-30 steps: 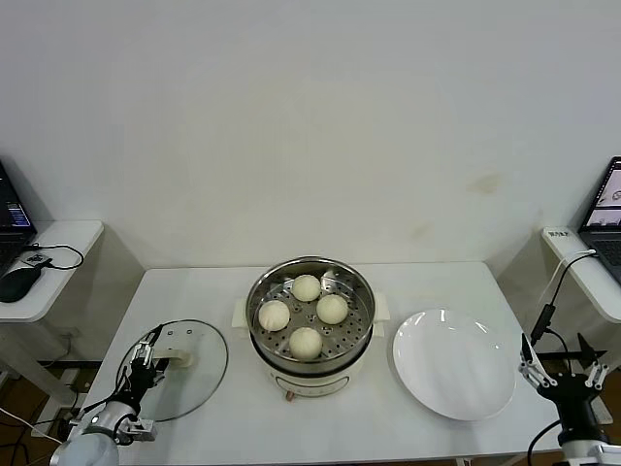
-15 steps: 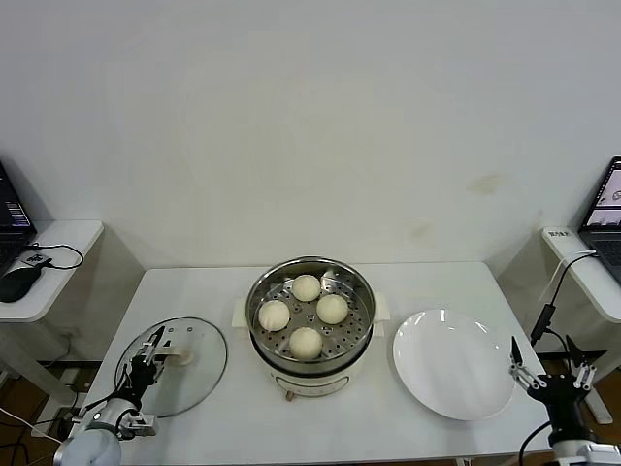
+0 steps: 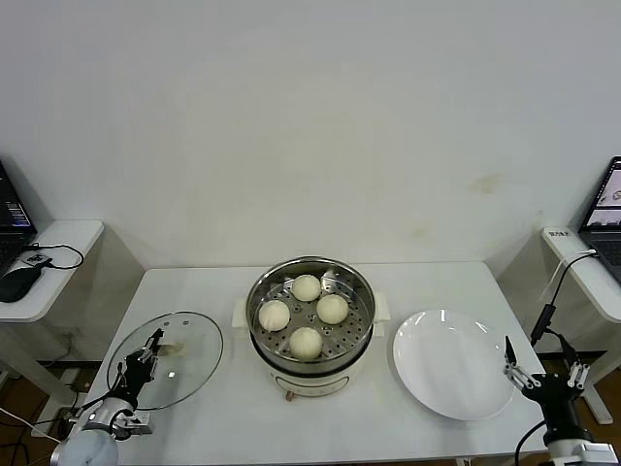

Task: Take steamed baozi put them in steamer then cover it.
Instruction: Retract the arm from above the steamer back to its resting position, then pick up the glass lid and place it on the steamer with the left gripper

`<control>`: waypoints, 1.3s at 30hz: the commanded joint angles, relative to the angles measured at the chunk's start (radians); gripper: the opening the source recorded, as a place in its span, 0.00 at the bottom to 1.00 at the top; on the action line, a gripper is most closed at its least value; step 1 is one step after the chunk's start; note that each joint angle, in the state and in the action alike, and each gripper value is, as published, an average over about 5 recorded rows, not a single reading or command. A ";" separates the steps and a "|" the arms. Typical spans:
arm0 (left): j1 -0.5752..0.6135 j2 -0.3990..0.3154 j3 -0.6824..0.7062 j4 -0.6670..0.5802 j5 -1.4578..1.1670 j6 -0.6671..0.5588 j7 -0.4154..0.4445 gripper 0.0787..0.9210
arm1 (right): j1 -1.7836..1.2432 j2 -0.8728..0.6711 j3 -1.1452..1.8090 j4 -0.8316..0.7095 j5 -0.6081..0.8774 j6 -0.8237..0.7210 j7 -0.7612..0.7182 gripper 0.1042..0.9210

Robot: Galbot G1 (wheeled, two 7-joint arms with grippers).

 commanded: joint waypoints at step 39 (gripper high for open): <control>-0.265 0.066 0.569 -0.619 -0.111 0.662 0.315 0.06 | 0.021 0.151 -0.102 -0.052 -0.308 0.012 0.058 0.88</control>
